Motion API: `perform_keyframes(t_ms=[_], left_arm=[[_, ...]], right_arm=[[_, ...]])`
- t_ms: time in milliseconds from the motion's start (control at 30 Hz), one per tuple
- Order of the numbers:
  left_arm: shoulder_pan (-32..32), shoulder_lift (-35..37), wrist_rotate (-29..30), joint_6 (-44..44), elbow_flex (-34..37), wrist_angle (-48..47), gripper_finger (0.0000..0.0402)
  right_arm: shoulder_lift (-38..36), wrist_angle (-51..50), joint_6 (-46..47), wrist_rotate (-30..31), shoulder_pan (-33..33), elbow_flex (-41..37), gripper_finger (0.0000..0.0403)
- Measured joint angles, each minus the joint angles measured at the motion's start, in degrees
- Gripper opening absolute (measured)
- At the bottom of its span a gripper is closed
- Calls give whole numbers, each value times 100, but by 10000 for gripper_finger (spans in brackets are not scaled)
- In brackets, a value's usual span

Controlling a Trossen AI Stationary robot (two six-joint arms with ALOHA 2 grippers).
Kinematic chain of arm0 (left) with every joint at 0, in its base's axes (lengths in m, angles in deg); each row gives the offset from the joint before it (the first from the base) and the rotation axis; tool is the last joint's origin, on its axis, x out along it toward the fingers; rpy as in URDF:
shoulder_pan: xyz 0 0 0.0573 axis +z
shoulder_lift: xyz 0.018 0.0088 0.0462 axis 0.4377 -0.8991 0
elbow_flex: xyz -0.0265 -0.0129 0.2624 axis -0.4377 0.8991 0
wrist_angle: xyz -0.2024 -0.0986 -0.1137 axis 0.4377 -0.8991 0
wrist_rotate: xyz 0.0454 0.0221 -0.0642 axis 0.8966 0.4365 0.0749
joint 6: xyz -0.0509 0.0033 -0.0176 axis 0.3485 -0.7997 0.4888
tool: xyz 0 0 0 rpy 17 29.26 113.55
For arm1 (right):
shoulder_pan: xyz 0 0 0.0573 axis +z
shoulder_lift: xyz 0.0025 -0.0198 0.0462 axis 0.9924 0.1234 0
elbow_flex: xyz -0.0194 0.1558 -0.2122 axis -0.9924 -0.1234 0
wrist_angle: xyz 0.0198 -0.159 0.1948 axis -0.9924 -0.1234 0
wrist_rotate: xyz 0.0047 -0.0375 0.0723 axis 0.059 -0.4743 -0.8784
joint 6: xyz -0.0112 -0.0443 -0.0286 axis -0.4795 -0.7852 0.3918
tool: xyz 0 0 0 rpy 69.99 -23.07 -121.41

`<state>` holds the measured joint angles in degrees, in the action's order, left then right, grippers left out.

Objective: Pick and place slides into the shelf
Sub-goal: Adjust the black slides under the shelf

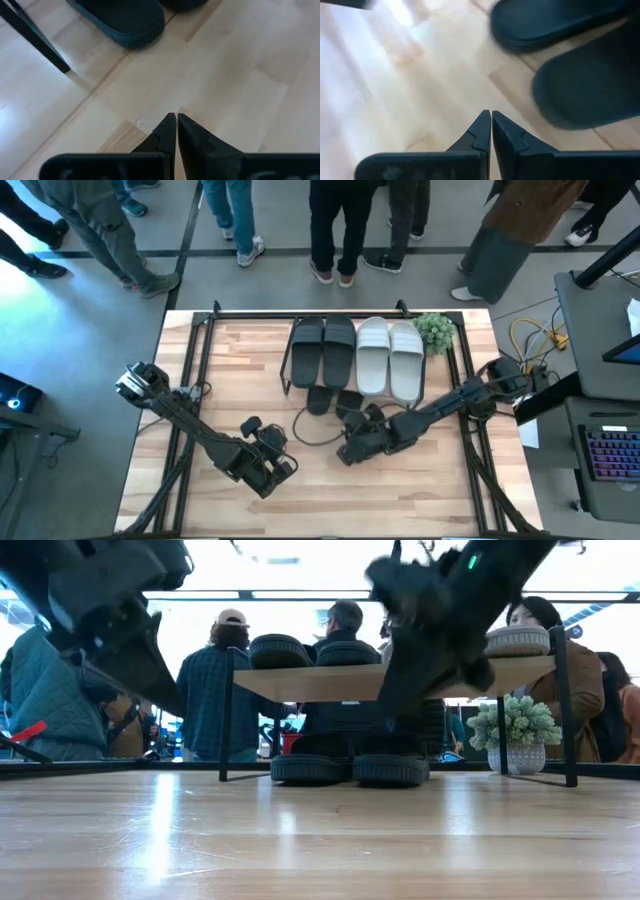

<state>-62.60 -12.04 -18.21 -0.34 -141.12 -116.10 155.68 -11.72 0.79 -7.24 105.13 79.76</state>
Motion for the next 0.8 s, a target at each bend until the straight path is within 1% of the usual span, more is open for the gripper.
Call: perform_keyframes(t_ms=[100, 233, 300, 433, 533, 633, 800], left_arm=[[93, -191, 99, -349, 2, 56, 2], [387, -582, 190, -905, 4, 572, 2], [533, -749, 226, -1110, 4, 954, 2], [797, -923, 465, -1112, 4, 1389, 2], [1041, -933, 489, -1117, 4, 1648, 2], [1302, -933, 470, -1269, 7, 1962, 2], [1699, -933, 240, -2046, 7, 2444, 1]], right_arm=[[-152, -594, 250, 170, 305, 197, 9], [-361, -1394, 1262, 700, 770, 314, 9], [-473, -1582, 1785, 943, 979, 331, 9], [-545, -1913, 2654, 1265, 1321, 330, 9], [-545, -2177, 3161, 1443, 1489, 328, 9], [-538, -2357, 3465, 1459, 1569, 323, 9], [-536, -2528, 3654, 1592, 1602, 319, 9]])
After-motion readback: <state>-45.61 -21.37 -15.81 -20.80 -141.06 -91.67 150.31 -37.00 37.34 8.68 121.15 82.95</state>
